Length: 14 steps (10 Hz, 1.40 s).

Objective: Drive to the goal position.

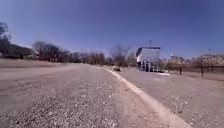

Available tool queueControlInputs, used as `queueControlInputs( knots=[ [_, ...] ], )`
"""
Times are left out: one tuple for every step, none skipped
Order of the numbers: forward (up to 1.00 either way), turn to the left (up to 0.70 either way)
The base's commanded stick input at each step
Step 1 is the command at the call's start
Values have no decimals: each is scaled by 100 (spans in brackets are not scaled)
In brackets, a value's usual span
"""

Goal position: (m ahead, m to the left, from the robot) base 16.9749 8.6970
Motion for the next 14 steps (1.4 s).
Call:
queueControlInputs(
  knots=[
    [70,0],
    [70,0],
    [70,0],
    [70,0],
    [70,0],
    [70,0],
    [70,0],
    [70,0],
    [70,0],
    [70,35],
    [70,35],
    [70,35],
    [70,35],
    [70,30]
  ],
)
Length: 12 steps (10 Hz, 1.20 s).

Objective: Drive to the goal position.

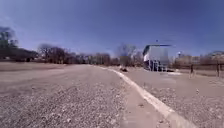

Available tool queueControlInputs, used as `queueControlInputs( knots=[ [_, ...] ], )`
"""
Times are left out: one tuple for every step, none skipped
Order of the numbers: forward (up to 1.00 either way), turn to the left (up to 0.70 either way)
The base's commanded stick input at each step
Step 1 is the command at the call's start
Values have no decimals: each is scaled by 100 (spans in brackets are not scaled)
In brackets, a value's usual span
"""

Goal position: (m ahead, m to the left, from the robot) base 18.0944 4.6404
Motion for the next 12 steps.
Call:
queueControlInputs(
  knots=[
    [70,13],
    [70,0],
    [70,0],
    [70,0],
    [70,0],
    [70,0],
    [70,0],
    [70,0],
    [70,0],
    [70,0],
    [70,0],
    [70,0]
  ],
)
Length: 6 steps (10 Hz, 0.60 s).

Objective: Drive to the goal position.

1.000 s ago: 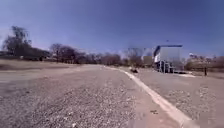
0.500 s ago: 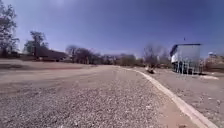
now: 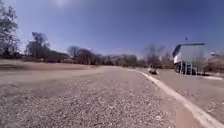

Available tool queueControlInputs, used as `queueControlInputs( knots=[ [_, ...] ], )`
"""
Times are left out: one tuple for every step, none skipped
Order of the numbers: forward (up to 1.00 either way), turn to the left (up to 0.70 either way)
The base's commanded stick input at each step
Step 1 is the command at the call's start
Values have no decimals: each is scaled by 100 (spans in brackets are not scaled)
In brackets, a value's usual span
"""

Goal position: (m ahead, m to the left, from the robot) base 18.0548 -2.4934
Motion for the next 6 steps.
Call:
queueControlInputs(
  knots=[
    [70,0],
    [70,0],
    [70,0],
    [70,0],
    [70,0],
    [70,-7]
  ],
)
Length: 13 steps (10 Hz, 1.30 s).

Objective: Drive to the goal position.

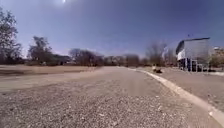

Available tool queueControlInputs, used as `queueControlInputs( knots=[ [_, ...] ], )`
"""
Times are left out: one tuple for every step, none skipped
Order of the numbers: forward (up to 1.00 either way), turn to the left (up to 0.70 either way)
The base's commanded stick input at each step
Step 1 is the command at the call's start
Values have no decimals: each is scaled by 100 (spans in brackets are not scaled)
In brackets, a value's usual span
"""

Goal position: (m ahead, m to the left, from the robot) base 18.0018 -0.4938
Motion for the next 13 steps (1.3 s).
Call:
queueControlInputs(
  knots=[
    [70,-15],
    [70,-35],
    [70,-35],
    [70,-27],
    [70,-10],
    [70,0],
    [70,0],
    [70,0],
    [70,0],
    [70,0],
    [70,0],
    [70,0],
    [70,0]
  ],
)
